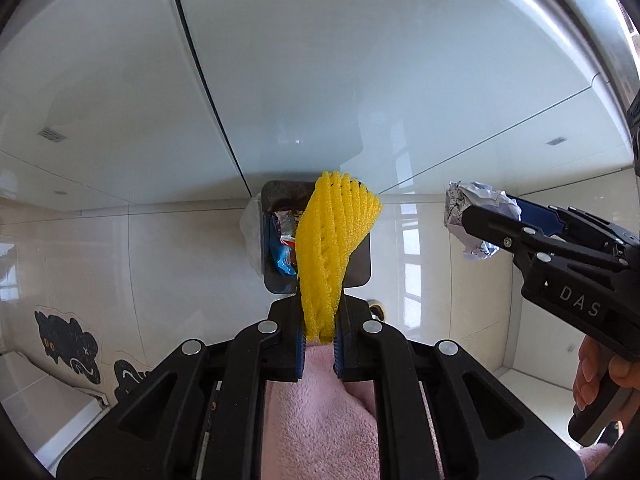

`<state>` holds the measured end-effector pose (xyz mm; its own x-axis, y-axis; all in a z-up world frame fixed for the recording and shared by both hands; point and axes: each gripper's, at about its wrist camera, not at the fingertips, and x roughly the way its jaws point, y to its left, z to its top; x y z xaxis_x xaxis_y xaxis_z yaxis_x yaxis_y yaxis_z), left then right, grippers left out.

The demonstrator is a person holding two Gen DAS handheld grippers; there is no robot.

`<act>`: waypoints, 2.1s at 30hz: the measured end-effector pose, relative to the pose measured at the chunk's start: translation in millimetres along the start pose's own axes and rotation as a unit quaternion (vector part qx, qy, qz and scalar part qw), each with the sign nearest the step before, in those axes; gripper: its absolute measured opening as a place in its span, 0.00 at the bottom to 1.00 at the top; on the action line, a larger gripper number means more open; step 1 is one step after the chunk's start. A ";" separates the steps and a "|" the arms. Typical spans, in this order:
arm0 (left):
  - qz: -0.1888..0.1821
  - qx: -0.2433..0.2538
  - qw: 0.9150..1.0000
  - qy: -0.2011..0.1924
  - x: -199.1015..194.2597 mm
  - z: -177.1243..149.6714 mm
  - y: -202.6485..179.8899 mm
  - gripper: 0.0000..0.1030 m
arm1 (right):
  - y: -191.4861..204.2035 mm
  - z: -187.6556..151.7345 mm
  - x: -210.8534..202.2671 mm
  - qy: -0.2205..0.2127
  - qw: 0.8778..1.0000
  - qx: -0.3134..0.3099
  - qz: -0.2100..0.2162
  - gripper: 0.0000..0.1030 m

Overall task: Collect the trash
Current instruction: 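Carry the foam net and foil down over the black bin, then open both grippers to drop the foam net and foil into the bin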

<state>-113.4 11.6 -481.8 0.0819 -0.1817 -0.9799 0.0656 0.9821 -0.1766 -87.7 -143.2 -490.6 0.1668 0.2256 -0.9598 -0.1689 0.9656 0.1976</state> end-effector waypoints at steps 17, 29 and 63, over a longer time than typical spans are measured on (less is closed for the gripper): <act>-0.022 0.014 0.999 0.046 99.0 29.1 10.2 0.13 | -25.4 0.1 105.9 0.060 0.989 0.133 0.005 0.47; 0.007 0.023 0.999 0.030 86.7 32.5 19.5 0.74 | -32.8 11.9 96.5 0.053 0.989 0.137 -0.020 0.82; -0.012 0.048 0.984 -0.172 -176.7 61.4 -21.1 0.92 | -31.8 40.6 -199.2 -0.183 0.978 0.102 -0.022 0.97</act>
<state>-68.1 19.8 -299.2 0.4102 -0.2266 -0.8834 0.1640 0.9712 -0.1730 -76.0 -213.6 -297.5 0.5119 0.1784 -0.8403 0.0377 0.9726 0.2295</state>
